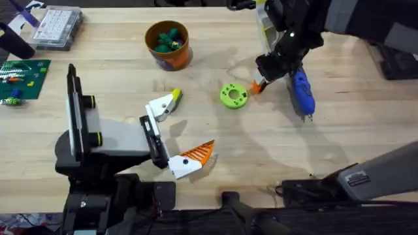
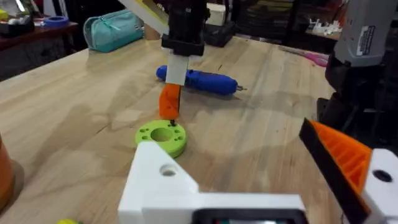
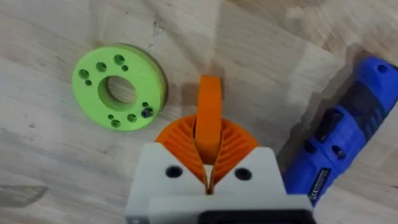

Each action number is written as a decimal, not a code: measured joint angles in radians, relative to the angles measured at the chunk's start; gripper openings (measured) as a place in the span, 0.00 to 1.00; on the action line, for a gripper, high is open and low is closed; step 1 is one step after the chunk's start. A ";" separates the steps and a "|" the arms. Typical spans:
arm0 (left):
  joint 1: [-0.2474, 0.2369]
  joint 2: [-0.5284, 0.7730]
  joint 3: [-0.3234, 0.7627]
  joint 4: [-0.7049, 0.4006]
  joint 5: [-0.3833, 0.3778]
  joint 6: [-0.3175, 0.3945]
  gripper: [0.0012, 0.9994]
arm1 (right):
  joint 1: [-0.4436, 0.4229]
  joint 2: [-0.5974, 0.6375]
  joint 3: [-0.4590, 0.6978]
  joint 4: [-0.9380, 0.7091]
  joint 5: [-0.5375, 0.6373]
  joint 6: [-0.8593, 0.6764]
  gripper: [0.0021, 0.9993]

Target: Pick up the gripper from the table and insert it into the empty holder that is missing its gripper. Then pick up a screw, insert it into the mounting hole, and use the screwdriver to tighten it. Finally, clean up the table by picking up the vegetable and placing it into the bucket.

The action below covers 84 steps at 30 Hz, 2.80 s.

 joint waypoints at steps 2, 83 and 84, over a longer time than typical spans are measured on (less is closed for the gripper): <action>0.000 0.000 0.000 0.000 0.000 0.000 0.99 | 0.000 0.000 0.000 0.000 0.000 0.000 0.01; 0.000 0.000 0.000 0.000 0.000 0.000 0.99 | -0.025 -0.581 -0.228 0.768 -0.540 0.316 0.01; 0.000 0.000 0.000 0.000 0.000 0.000 0.99 | -0.038 -0.581 -0.256 0.815 -0.574 0.344 0.01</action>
